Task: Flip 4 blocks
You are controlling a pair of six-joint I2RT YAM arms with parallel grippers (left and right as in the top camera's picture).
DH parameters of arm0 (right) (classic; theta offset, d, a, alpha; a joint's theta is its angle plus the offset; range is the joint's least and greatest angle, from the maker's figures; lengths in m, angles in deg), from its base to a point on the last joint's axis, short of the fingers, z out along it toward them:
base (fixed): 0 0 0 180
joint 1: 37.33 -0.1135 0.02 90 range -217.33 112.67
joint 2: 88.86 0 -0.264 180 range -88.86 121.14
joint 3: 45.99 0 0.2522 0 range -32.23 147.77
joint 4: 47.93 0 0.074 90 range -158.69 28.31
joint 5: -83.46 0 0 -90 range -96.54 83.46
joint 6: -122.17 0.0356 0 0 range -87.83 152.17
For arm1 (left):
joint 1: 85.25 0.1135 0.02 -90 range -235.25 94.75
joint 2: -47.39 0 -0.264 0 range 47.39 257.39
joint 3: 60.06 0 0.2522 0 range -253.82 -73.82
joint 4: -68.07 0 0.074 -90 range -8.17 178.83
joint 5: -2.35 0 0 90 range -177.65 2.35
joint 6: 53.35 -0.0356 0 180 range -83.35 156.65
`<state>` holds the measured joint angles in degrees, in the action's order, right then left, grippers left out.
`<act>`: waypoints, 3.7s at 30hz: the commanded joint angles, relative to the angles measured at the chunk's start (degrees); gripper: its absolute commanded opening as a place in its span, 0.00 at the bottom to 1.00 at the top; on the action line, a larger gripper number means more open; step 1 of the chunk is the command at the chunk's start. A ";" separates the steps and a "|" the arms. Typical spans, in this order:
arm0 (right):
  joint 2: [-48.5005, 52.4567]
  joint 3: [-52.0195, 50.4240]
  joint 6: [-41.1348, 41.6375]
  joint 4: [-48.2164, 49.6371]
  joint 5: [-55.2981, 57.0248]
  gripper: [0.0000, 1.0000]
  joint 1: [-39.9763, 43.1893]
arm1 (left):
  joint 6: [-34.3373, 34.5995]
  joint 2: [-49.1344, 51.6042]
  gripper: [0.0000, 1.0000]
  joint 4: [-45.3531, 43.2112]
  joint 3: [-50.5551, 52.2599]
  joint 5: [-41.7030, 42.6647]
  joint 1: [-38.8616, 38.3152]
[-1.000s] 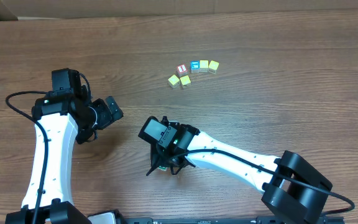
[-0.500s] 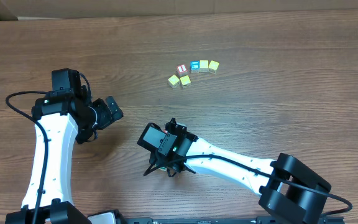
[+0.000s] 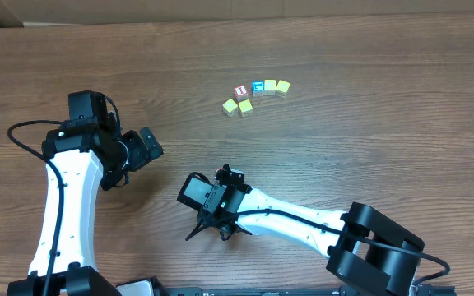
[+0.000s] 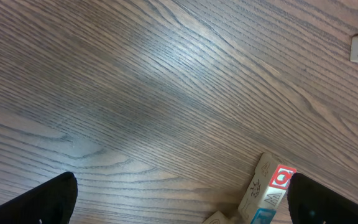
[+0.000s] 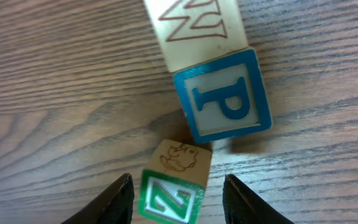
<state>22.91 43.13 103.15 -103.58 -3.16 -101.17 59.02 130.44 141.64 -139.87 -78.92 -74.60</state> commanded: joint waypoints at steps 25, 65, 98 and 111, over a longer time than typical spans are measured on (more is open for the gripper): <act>0.02 -0.31 -7.23 -6.08 0.42 0.42 3.08 | -0.07 0.20 1.00 -0.09 0.31 -0.20 0.20; 0.00 0.92 -12.98 -7.85 -4.92 0.34 4.66 | -0.07 0.22 1.00 -0.09 0.31 -0.20 0.20; -0.02 2.54 -23.52 -5.42 -9.77 0.44 7.52 | -0.07 0.22 1.00 -0.09 0.31 -0.20 0.20; -0.11 3.13 -26.53 -5.64 -7.52 0.44 7.72 | -0.07 0.20 1.00 -0.09 0.31 -0.20 0.20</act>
<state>22.98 44.70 78.21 -109.33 -11.64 -93.65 59.02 130.44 141.64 -139.87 -78.92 -74.60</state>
